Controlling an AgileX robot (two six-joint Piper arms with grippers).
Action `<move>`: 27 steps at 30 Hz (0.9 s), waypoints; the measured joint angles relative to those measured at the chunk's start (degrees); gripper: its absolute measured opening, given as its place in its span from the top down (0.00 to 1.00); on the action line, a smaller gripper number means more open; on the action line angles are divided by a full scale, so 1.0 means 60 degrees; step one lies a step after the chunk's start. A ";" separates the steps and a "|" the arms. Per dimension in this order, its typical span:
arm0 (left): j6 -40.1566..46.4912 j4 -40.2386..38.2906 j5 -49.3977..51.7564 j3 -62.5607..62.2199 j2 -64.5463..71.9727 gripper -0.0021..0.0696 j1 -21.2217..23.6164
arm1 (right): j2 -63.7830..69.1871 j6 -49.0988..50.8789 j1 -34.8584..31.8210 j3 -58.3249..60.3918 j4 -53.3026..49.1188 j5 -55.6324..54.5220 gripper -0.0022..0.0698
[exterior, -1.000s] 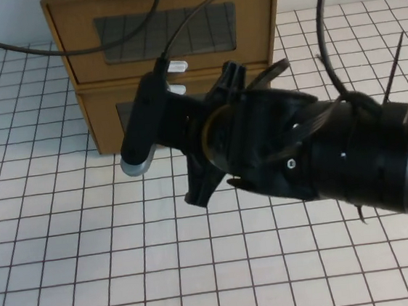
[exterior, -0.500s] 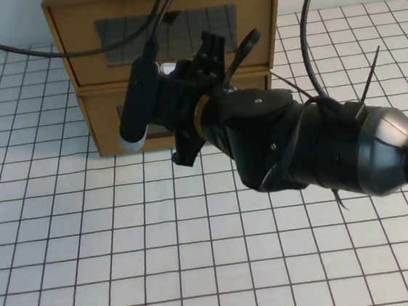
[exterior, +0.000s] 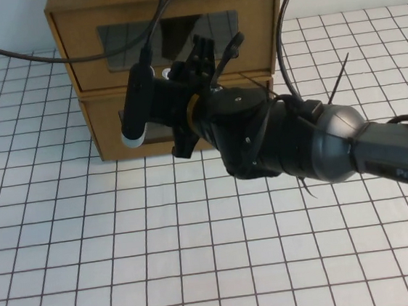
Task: Open the shoe box
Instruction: 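Pull the top drawer of the cardboard box fully open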
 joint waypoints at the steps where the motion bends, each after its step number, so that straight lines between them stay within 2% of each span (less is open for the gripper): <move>1: 0.0000 0.0000 0.0000 0.0000 0.0000 0.97 0.0000 | 0.0108 0.0000 0.0000 -0.0086 -0.0030 -0.0016 0.60; 12: -0.0038 0.0000 0.0087 -0.0047 0.0000 0.97 0.0000 | 0.0825 0.0000 -0.0308 -0.0905 -0.0235 -0.0253 0.60; 19: -0.0038 0.0000 0.0108 -0.0047 0.0000 0.97 0.0000 | 0.0886 0.0000 -0.0324 -0.0963 -0.0348 -0.0189 0.67; 27: -0.0038 0.0000 0.0166 -0.0047 0.0000 0.97 0.0000 | 0.0968 -0.0511 -0.0305 -0.0983 -0.0567 0.0239 0.70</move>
